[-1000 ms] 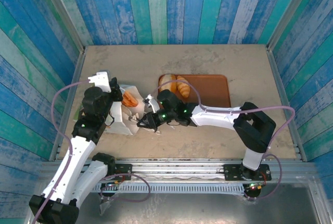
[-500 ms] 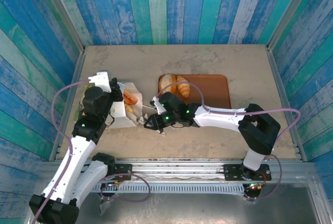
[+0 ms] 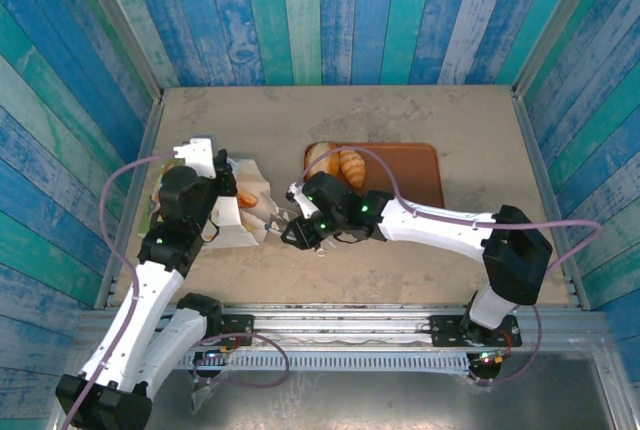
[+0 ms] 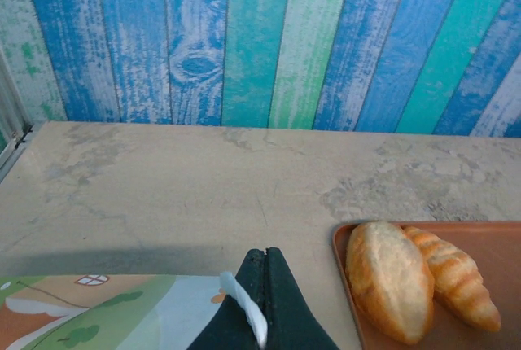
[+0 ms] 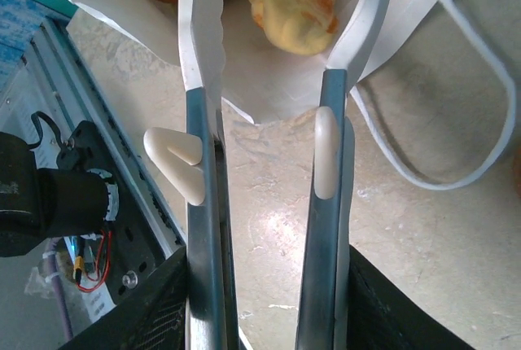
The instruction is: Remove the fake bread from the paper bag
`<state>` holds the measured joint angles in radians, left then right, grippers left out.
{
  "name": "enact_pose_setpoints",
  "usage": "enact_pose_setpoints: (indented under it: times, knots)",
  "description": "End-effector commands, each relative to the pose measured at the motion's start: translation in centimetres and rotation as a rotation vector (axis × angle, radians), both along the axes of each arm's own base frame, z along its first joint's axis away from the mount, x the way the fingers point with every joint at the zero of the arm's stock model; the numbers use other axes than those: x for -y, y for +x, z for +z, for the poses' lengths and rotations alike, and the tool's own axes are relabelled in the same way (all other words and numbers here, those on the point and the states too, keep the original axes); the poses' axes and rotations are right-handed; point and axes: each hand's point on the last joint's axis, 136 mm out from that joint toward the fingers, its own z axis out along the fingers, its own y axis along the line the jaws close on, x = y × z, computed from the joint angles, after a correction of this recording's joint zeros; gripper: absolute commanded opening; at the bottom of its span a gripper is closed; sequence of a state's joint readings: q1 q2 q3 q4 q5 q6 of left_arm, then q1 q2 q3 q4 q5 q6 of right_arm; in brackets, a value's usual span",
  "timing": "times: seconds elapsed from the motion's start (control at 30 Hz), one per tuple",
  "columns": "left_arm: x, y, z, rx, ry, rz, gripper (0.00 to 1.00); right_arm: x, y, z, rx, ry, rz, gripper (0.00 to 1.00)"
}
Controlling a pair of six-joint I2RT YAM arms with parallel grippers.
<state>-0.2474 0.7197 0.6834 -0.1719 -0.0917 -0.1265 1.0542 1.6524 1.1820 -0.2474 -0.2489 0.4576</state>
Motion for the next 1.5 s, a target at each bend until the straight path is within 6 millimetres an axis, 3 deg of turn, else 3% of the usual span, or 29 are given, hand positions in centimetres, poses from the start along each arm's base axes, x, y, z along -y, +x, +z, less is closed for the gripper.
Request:
enact_pose_setpoints:
  times: [0.0,0.2,0.4,0.53,0.77,1.13,1.3,1.47]
  knots:
    - [0.5,-1.0,2.7,0.060,0.087,-0.065,0.00,0.4,0.9,1.1,0.102,-0.016,-0.009,0.47]
    - [-1.0,-2.0,2.9,0.096,0.138,-0.005,0.00,-1.4,0.8,1.3,0.176,-0.035,0.065,0.48]
    - [-3.5,-2.4,2.3,0.130,0.118,0.140,0.00,-4.4,-2.1,2.2,0.248,-0.016,0.243,0.49]
    - [-3.2,-2.2,2.1,0.132,0.112,0.127,0.00,-6.1,-4.3,2.1,0.248,0.005,0.326,0.50]
    - [-2.1,-1.4,1.5,0.107,0.077,0.079,0.00,-7.9,-4.4,0.4,0.221,-0.021,0.285,0.50]
    - [-2.4,-1.4,0.7,0.098,0.068,0.101,0.00,-4.6,-2.8,3.3,0.365,-0.004,0.178,0.54]
    - [-2.6,-1.5,0.7,0.097,0.072,0.109,0.00,-3.9,-1.4,2.4,0.360,-0.038,0.112,0.52]
    - [-2.7,-1.6,0.8,0.098,0.077,0.115,0.00,-4.4,-0.3,1.2,0.326,-0.054,0.080,0.43]
